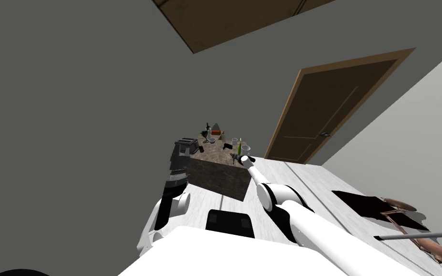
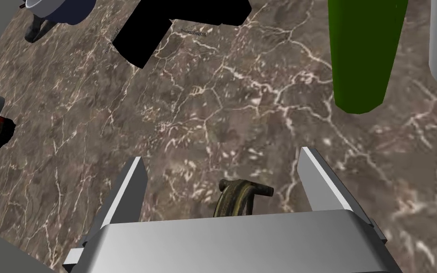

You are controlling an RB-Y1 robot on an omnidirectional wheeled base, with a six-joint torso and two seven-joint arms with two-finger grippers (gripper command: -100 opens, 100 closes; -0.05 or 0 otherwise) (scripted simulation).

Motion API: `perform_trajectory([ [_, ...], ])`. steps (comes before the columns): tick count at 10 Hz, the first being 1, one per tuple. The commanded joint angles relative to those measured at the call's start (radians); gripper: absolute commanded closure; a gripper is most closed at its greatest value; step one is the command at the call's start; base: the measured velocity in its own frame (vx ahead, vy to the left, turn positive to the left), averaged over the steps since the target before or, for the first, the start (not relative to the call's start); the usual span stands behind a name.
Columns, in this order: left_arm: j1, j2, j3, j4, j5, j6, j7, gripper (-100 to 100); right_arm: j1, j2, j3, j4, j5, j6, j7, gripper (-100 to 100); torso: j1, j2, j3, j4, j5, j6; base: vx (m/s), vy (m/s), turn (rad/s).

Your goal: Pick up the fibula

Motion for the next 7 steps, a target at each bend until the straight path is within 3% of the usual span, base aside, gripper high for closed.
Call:
perform_trajectory([
  [1,0.000,0.000,0.000,0.000,0.000,0.000,0.000,0,-0.006,0.017,-0.036,0.042,0.050,-0.010,-0.018,-100,0.000,0.000,0.000,0.000,0.000,0.000,-0.045,-0.096,0.128],
  [3,0.000,0.000,0.000,0.000,0.000,0.000,0.000,0,-0.006,0.017,-0.036,0.042,0.051,-0.010,-0.018,-100,0.002,-0.001,0.000,0.000,0.000,0.001,-0.019,-0.020,-0.022],
  [4,0.000,0.000,0.000,0.000,0.000,0.000,0.000,0,-0.055,0.037,-0.085,0.095,0.062,-0.049,0.013,-100,0.004,-0.002,-0.001,0.000,0.001,0.001,-0.032,-0.035,0.192],
  [7,0.000,0.000,0.000,0.000,0.000,0.000,0.000,0,-0.055,0.037,-0.090,0.124,0.062,-0.049,0.013,-100,0.003,-0.001,0.000,0.000,0.000,0.001,-0.028,-0.033,0.041],
])
